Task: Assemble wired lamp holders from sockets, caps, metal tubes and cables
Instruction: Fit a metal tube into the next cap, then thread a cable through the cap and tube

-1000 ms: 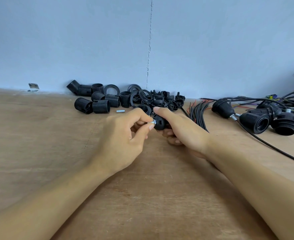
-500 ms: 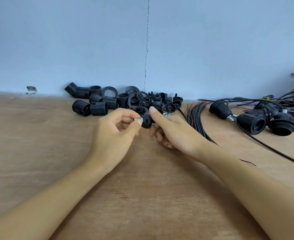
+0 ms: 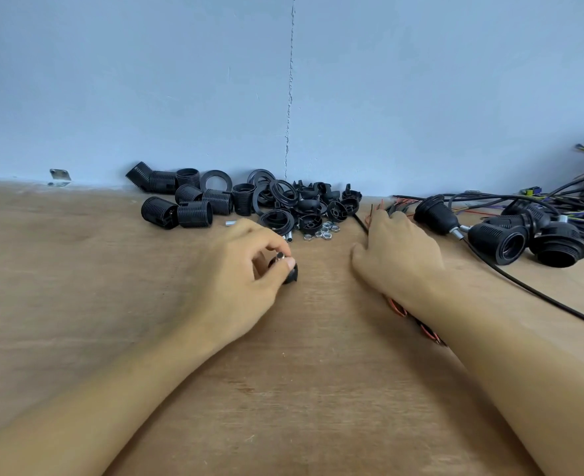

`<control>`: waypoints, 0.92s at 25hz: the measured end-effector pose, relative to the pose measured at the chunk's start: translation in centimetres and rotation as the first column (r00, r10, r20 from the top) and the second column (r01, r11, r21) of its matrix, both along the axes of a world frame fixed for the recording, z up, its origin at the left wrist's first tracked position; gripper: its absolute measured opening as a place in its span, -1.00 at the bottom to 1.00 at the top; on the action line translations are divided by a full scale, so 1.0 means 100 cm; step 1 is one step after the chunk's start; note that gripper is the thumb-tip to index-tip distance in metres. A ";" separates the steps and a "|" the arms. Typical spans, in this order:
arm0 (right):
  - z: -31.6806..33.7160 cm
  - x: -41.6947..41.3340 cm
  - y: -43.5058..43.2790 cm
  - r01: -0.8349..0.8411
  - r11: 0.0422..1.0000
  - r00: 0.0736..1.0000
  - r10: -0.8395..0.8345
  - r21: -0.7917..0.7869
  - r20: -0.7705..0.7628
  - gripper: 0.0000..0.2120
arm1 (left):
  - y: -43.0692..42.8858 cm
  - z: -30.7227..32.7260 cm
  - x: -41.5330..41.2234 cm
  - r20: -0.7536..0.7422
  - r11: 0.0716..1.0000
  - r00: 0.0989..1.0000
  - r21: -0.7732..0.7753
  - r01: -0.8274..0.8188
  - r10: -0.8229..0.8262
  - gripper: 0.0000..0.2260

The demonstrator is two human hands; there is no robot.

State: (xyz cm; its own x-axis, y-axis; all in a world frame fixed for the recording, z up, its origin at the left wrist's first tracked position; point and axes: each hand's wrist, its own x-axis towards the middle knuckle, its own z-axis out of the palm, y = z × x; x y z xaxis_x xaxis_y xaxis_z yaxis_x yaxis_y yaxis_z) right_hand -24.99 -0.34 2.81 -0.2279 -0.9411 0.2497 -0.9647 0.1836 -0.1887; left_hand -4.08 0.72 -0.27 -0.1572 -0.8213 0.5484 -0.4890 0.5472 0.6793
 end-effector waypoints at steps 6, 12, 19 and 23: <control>0.006 -0.006 0.001 -0.009 1.000 0.997 0.011 -0.017 0.075 -0.87 | 0.001 -0.003 -0.001 0.090 0.998 0.994 0.006 -0.064 0.063 -0.74; 0.013 -0.015 -0.015 0.121 0.944 0.522 0.203 -0.308 0.829 -0.69 | 0.001 -0.003 -0.002 0.115 0.994 0.988 -0.028 -0.103 0.106 -0.66; 0.015 -0.004 -0.012 -0.060 0.913 -0.091 0.399 -0.404 0.913 -0.85 | -0.001 -0.006 0.003 0.097 0.999 0.995 0.042 0.018 -0.022 -0.59; 0.015 0.002 -0.008 -0.105 0.880 -0.040 0.461 -0.463 0.886 -0.86 | -0.002 -0.005 0.003 0.064 0.998 0.996 -0.017 0.061 -0.059 -0.62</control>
